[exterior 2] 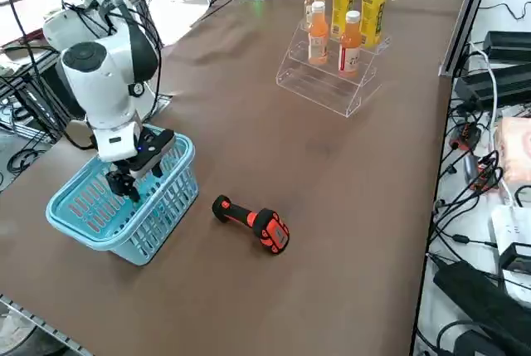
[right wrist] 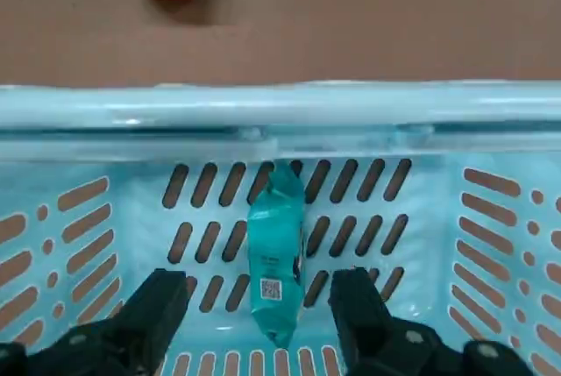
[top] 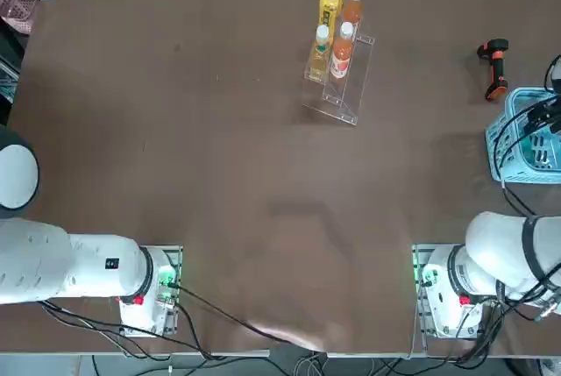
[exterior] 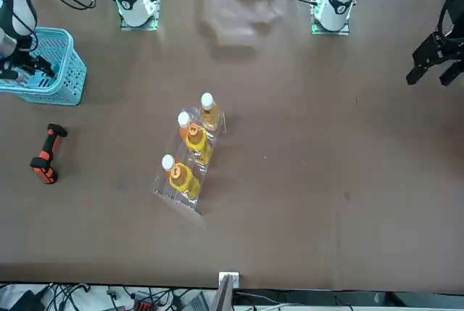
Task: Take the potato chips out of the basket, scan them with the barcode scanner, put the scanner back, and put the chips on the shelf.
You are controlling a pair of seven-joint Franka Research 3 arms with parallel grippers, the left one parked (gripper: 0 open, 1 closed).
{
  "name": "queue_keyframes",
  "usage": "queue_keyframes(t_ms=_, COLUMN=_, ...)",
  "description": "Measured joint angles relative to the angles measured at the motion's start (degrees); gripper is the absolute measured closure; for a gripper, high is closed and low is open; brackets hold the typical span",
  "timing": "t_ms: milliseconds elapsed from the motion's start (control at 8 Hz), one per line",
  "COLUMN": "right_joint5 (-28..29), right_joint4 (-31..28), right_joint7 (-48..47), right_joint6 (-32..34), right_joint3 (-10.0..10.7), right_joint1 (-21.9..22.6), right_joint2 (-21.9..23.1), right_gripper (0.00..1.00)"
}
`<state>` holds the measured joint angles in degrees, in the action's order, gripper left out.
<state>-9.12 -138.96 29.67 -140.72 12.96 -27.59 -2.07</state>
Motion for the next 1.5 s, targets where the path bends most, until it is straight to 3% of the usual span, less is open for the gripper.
queue_keyframes(t_ms=500, right_joint5=0.00, right_joint4=-0.01, right_joint7=0.85, right_joint6=-2.18, right_joint3=0.06, right_joint1=-0.43, right_joint2=-3.05, right_gripper=0.00)
queue_keyframes(t_ms=1500, right_joint5=0.00, right_joint4=-3.17, right_joint7=5.32, right_joint6=-5.29, right_joint3=0.10, right_joint1=-3.76, right_joint2=-3.67, right_gripper=0.00)
